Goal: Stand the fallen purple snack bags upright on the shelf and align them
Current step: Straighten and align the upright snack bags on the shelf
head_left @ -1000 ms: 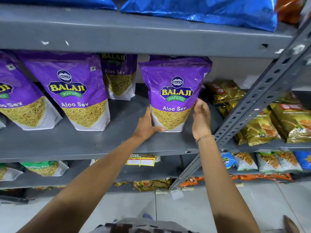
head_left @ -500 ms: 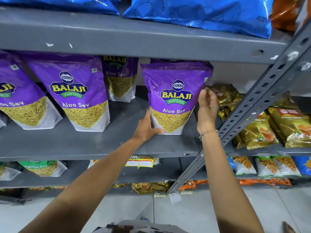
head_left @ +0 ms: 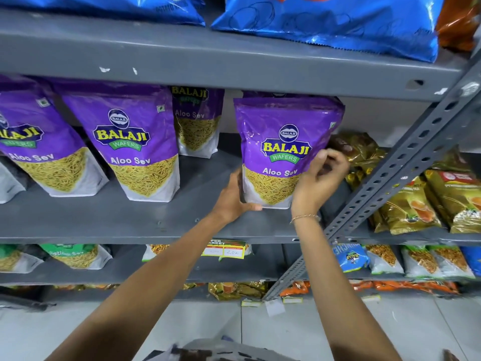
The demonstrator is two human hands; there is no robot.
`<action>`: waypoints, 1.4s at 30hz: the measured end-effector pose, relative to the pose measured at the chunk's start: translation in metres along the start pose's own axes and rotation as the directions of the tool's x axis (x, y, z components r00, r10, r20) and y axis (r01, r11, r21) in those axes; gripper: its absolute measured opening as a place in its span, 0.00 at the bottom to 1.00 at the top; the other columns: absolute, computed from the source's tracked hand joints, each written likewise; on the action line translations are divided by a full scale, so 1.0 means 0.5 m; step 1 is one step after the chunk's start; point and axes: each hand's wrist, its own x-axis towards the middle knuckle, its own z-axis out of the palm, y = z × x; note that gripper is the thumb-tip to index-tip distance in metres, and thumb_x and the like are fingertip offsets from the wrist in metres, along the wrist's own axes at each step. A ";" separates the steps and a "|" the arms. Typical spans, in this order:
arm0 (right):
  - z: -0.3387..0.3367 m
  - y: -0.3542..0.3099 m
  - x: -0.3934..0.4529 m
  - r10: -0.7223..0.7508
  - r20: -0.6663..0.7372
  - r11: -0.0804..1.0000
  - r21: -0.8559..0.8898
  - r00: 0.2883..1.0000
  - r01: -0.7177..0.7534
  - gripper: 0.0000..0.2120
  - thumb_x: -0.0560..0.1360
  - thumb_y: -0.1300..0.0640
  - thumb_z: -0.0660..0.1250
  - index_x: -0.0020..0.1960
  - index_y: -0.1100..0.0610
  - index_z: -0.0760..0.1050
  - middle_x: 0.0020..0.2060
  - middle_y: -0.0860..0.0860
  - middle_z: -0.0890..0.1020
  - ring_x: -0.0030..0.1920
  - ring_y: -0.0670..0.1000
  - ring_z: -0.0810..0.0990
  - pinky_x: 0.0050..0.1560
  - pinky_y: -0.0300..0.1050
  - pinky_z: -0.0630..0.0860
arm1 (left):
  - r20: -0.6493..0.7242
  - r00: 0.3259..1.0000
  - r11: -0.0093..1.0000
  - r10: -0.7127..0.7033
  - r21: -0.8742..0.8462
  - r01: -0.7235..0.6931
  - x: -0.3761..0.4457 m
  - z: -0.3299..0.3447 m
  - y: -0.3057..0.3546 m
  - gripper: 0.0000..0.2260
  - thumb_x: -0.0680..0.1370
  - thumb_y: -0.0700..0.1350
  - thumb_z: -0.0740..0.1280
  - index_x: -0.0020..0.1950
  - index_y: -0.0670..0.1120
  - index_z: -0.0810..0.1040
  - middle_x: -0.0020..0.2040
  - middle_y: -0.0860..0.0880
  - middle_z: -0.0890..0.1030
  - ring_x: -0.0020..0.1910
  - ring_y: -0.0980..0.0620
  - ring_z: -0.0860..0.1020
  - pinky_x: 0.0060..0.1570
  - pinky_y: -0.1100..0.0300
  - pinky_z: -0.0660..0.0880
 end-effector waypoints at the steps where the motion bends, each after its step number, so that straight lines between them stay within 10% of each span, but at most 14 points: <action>1: 0.003 -0.003 -0.034 -0.103 0.016 0.994 -0.036 0.995 0.103 0.02 0.78 0.62 0.61 0.50 0.59 0.72 0.47 0.57 0.75 0.46 0.55 0.75 0.49 0.45 0.73 | -0.022 1.000 1.000 -0.012 -0.024 0.011 -0.012 -0.010 -0.001 0.39 0.61 0.40 0.80 0.67 0.50 0.64 0.58 0.56 0.76 0.54 0.56 0.77 0.47 0.70 0.75; 6: 0.070 -0.003 -0.199 -0.175 0.393 0.978 -0.033 0.903 0.204 0.03 0.77 0.61 0.64 0.46 0.60 0.74 0.42 0.49 0.74 0.41 0.43 0.71 0.43 0.30 0.69 | -0.195 0.980 0.999 -0.036 0.026 0.042 -0.107 -0.156 -0.029 0.15 0.68 0.39 0.76 0.52 0.46 0.78 0.45 0.48 0.81 0.40 0.59 0.79 0.44 0.73 0.73; 12: 0.185 0.032 -0.274 0.174 0.764 0.978 -0.209 0.622 -0.016 0.10 0.76 0.58 0.66 0.56 0.61 0.73 0.52 0.54 0.78 0.45 0.47 0.76 0.47 0.41 0.74 | -0.541 0.839 0.997 -0.058 0.019 0.081 -0.205 -0.363 -0.103 0.04 0.75 0.46 0.69 0.42 0.50 0.74 0.38 0.52 0.80 0.36 0.55 0.79 0.41 0.63 0.74; 14: 0.224 0.049 -0.286 0.312 0.826 0.950 -0.290 0.471 -0.120 0.25 0.74 0.56 0.70 0.66 0.62 0.66 0.63 0.56 0.73 0.55 0.47 0.73 0.56 0.44 0.74 | -0.620 0.784 0.996 -0.037 0.039 0.078 -0.202 -0.419 -0.121 0.13 0.74 0.47 0.70 0.50 0.48 0.67 0.45 0.51 0.76 0.44 0.52 0.78 0.45 0.57 0.74; 18: 0.270 0.083 -0.307 0.417 0.880 0.907 -0.386 0.226 -0.171 0.44 0.67 0.56 0.77 0.72 0.62 0.53 0.70 0.55 0.66 0.69 0.51 0.68 0.69 0.50 0.69 | -0.414 0.910 0.993 -0.024 0.095 0.069 -0.141 -0.493 -0.135 0.38 0.64 0.40 0.78 0.66 0.38 0.60 0.66 0.42 0.69 0.64 0.47 0.72 0.61 0.52 0.72; 23: 0.289 0.094 -0.329 0.430 0.854 0.902 -0.393 0.293 -0.179 0.35 0.62 0.55 0.80 0.62 0.58 0.64 0.61 0.54 0.76 0.61 0.53 0.76 0.61 0.57 0.75 | -0.282 0.956 0.956 -0.082 0.247 0.155 -0.111 -0.511 -0.144 0.41 0.56 0.58 0.80 0.61 0.49 0.63 0.57 0.55 0.75 0.60 0.50 0.75 0.57 0.53 0.73; 31: 0.249 0.112 -0.304 0.443 0.814 0.895 -0.379 0.375 -0.235 0.31 0.61 0.56 0.80 0.58 0.58 0.68 0.58 0.55 0.80 0.58 0.53 0.79 0.60 0.57 0.77 | -0.302 0.950 0.982 -0.082 0.140 0.129 -0.099 -0.455 -0.129 0.39 0.51 0.59 0.80 0.57 0.56 0.66 0.57 0.54 0.78 0.55 0.54 0.77 0.53 0.58 0.74; 35: 0.207 0.129 -0.272 0.439 0.812 0.894 -0.350 0.385 -0.281 0.29 0.62 0.60 0.79 0.58 0.56 0.68 0.57 0.52 0.80 0.59 0.52 0.79 0.61 0.54 0.77 | -0.287 0.955 0.987 -0.074 0.115 0.111 -0.094 -0.402 -0.111 0.37 0.51 0.60 0.80 0.55 0.55 0.67 0.49 0.62 0.78 0.47 0.68 0.76 0.39 0.78 0.71; 42: 0.149 0.125 -0.234 0.435 0.818 0.892 -0.334 0.377 -0.304 0.29 0.66 0.63 0.76 0.62 0.53 0.66 0.59 0.50 0.78 0.58 0.46 0.78 0.57 0.36 0.77 | -0.267 0.962 0.991 -0.064 0.096 0.093 -0.087 -0.329 -0.093 0.35 0.56 0.53 0.82 0.57 0.53 0.67 0.54 0.54 0.79 0.50 0.59 0.78 0.43 0.68 0.75</action>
